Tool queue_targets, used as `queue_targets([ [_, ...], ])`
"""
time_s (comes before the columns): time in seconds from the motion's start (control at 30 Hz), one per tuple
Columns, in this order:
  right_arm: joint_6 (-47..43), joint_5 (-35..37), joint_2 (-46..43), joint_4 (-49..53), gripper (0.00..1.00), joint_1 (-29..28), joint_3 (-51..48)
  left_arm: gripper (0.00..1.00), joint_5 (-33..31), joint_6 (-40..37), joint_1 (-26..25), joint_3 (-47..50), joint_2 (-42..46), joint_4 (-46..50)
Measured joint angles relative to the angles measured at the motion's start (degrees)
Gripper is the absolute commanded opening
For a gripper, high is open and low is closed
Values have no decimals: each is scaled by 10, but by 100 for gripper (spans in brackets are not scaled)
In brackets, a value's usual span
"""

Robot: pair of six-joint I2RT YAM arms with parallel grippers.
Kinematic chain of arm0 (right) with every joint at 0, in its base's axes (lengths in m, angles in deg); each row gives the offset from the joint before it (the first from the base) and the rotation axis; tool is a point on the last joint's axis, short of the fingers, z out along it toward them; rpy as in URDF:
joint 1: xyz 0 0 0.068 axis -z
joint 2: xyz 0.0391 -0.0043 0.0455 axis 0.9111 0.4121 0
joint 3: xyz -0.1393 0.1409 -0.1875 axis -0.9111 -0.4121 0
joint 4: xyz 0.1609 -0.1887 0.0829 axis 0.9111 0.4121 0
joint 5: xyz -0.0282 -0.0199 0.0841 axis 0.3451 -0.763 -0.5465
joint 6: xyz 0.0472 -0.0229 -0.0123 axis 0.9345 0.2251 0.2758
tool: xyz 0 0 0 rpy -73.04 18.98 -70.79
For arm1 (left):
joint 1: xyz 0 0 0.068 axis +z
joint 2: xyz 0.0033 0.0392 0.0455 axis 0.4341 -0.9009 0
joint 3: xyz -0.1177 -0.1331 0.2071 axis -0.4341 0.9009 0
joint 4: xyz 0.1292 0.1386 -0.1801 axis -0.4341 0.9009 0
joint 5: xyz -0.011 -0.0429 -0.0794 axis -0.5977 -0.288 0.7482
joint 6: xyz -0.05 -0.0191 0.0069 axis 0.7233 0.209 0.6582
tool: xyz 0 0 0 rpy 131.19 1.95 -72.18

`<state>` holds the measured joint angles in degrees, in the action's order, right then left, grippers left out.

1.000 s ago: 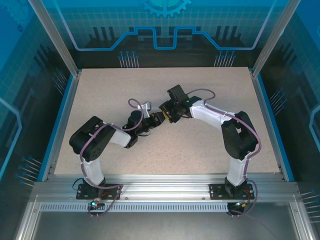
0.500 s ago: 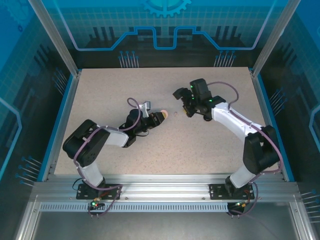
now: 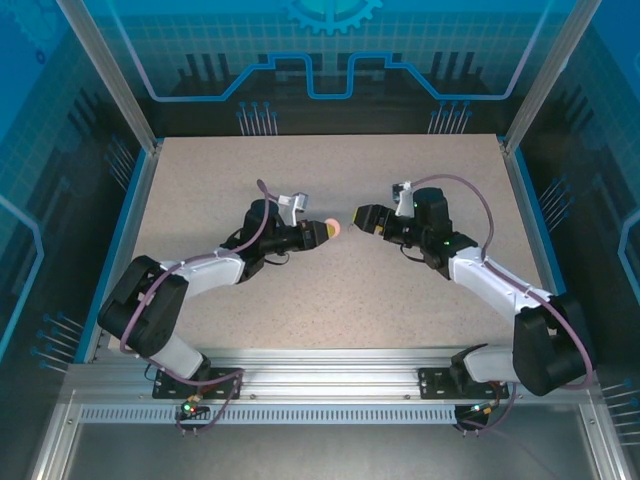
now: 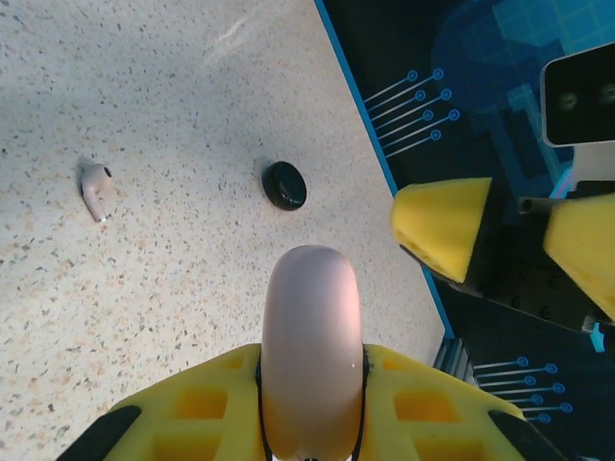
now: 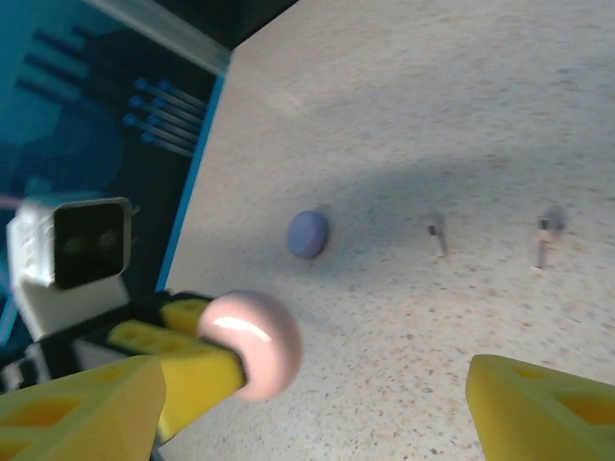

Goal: Insert wireless bluetooth earbuds into charging case

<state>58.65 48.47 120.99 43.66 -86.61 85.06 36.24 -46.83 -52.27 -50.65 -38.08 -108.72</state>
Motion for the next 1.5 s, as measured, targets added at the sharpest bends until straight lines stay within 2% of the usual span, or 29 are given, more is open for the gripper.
queue_targets([
  [0.3,-35,-53,29,-36,77,-20,-3,0,45,-10,2,-9,0,24],
  [0.83,-27,-63,119,-96,67,-14,-12,0,58,-10,6,-19,2,43],
  [1.13,-11,-49,141,-100,67,9,-47,0,75,-12,4,-19,35,37],
  [1.33,-12,-40,92,-50,71,19,-48,0,75,-25,4,-19,37,38],
  [1.5,-16,8,75,60,70,20,6,0,75,-34,8,-18,38,38],
])
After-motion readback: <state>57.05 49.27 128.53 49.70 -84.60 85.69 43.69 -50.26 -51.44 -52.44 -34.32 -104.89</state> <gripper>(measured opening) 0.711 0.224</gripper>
